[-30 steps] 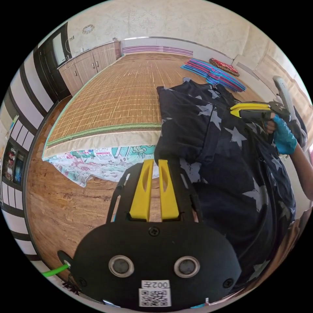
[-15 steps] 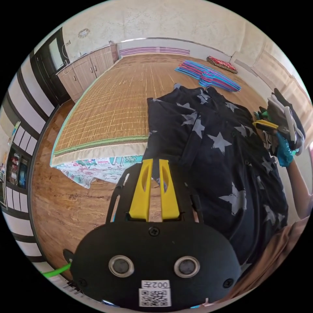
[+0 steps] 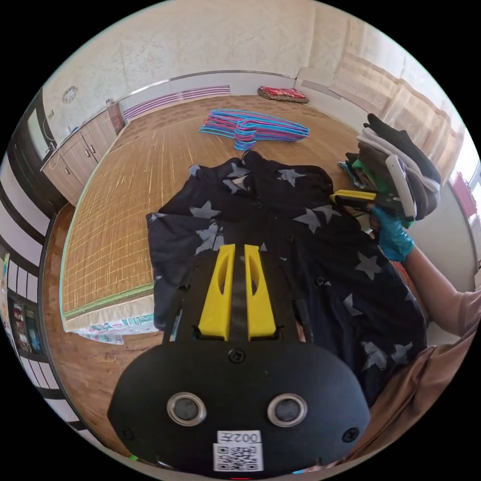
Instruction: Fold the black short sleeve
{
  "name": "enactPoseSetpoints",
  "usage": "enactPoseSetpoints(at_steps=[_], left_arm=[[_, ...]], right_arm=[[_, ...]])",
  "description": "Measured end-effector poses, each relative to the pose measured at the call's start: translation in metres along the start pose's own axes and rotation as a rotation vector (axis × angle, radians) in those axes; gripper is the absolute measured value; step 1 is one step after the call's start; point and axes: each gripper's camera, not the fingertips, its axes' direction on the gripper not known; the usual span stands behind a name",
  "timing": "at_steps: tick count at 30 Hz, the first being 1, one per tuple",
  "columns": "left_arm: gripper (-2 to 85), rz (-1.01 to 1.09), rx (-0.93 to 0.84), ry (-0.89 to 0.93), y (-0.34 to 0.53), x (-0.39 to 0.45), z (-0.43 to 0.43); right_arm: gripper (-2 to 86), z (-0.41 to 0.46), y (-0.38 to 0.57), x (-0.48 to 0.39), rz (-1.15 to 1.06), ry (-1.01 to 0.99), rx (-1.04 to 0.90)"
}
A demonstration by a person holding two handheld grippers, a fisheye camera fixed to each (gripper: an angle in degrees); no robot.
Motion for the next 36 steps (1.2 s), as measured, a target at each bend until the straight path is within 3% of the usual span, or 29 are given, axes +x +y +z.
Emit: enactPoseSetpoints(at_steps=[9,23,36], left_arm=[[1.2,0.246,0.023,0.145,-0.099,0.077,0.033],[6.3,0.451,-0.035,0.326,-0.23,0.186,0.112],[-0.8,0.486,-0.077,0.171,-0.276,0.227,0.147]], right_arm=[[6.2,-0.006,0.019,0.019,0.044,-0.021,0.018],[-0.6,-0.016,0.041,0.036,-0.03,-0.05,0.077],[0.0,-0.023,0.055,0.035,-0.147,-0.028,0.089]])
